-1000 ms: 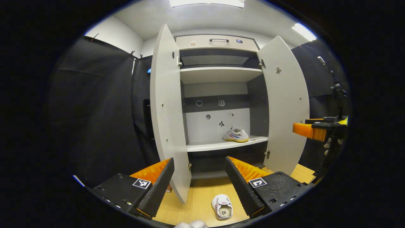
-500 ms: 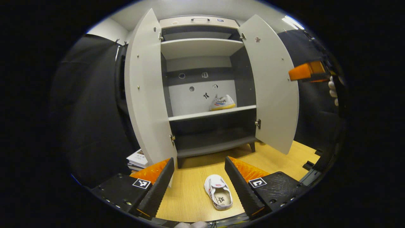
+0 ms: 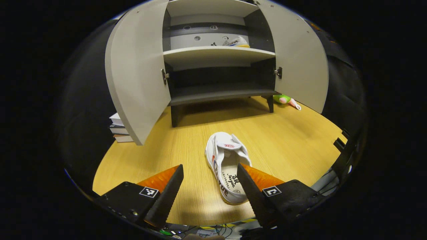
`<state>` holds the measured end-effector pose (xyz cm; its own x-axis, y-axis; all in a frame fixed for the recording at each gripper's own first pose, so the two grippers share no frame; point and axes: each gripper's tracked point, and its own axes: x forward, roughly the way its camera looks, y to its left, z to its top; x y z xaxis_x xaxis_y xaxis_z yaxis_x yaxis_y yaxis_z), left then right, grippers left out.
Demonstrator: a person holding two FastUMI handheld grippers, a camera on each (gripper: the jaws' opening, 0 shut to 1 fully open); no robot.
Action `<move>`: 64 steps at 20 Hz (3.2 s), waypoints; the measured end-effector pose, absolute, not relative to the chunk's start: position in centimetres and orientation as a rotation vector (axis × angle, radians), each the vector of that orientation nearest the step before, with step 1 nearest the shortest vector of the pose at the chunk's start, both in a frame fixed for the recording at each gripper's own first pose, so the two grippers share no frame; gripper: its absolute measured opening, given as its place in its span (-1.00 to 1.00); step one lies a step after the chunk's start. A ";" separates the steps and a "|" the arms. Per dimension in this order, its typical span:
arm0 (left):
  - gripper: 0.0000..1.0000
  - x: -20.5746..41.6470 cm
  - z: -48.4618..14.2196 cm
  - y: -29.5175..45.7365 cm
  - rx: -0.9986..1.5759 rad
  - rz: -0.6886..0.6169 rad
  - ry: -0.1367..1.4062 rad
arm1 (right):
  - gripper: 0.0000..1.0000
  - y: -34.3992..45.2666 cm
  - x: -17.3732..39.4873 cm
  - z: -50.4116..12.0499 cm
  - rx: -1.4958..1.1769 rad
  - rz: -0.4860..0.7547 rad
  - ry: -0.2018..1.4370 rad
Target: Grab one shoe with the right hand and put it into the shoe cabinet, grab the other shoe with the left hand and put it into the shoe cabinet; then close the right door with the right hand and the left door with the left hand.
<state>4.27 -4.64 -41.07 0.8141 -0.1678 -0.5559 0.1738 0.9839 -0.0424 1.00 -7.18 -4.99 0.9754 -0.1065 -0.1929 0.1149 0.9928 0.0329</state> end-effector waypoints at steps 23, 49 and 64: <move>-0.71 13.3 -44.1 -5.4 0.030 -0.142 0.717 | 0.98 -6.3 5.5 -8.0 0.027 -0.061 0.274; -0.71 31.3 -7.1 -2.9 0.022 0.049 0.222 | 0.98 -1.4 9.4 -3.8 0.030 0.200 0.115; -0.71 45.1 -11.1 -4.0 0.038 0.077 0.335 | 0.97 -1.6 10.8 -4.4 -0.021 0.241 0.149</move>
